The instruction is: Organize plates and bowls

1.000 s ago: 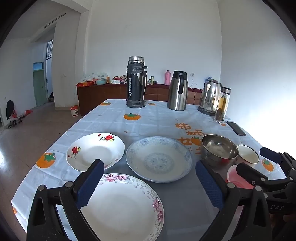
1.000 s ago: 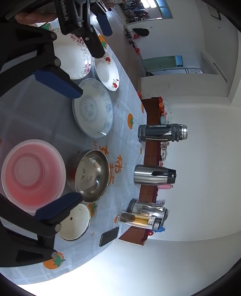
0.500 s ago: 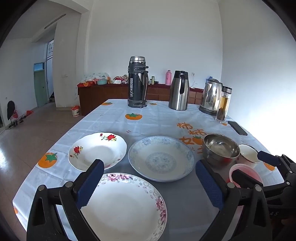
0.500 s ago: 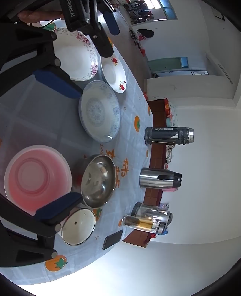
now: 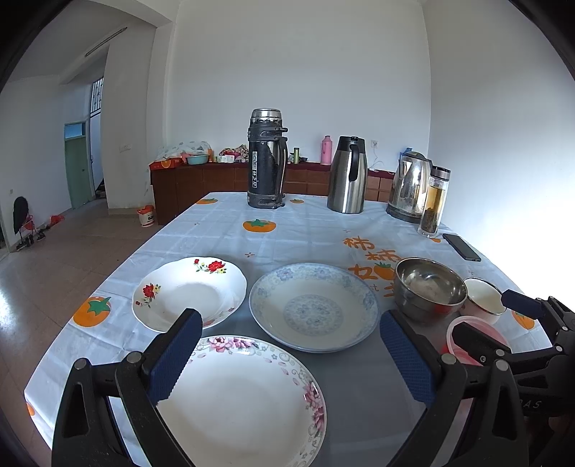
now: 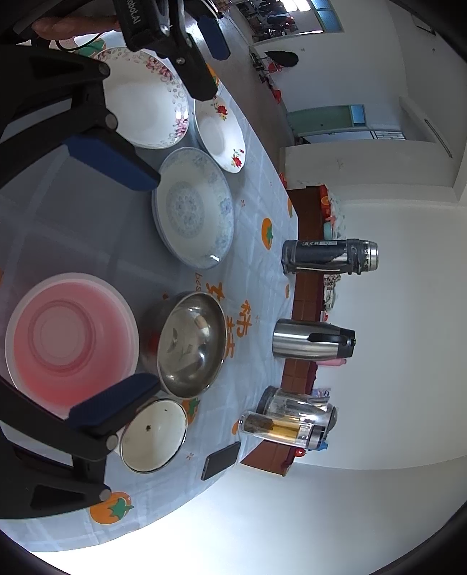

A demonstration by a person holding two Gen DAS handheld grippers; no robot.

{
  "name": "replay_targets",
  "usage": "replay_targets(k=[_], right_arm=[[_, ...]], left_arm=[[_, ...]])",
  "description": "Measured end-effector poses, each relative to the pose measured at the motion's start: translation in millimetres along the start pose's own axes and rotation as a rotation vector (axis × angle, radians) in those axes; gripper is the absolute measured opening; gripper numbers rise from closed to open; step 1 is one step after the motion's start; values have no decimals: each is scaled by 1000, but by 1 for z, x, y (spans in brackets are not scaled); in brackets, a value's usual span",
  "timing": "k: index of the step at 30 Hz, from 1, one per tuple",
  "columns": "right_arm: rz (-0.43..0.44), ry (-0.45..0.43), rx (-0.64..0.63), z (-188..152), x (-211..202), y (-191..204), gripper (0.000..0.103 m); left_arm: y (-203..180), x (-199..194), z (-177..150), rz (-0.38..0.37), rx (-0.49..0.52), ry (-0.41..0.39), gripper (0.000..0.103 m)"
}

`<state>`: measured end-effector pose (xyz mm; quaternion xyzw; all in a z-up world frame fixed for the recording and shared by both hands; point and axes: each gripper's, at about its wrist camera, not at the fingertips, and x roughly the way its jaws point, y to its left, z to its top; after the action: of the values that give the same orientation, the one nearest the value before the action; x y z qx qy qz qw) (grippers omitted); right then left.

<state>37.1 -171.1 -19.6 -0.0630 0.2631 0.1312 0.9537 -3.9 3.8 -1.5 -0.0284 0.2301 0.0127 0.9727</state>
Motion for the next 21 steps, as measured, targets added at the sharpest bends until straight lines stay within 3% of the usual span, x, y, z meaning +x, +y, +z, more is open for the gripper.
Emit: replay_targets(k=[21], right_arm=[[5, 0, -12, -3, 1, 6, 103]], left_arm=[[3, -1, -1, 8, -10, 4, 101]])
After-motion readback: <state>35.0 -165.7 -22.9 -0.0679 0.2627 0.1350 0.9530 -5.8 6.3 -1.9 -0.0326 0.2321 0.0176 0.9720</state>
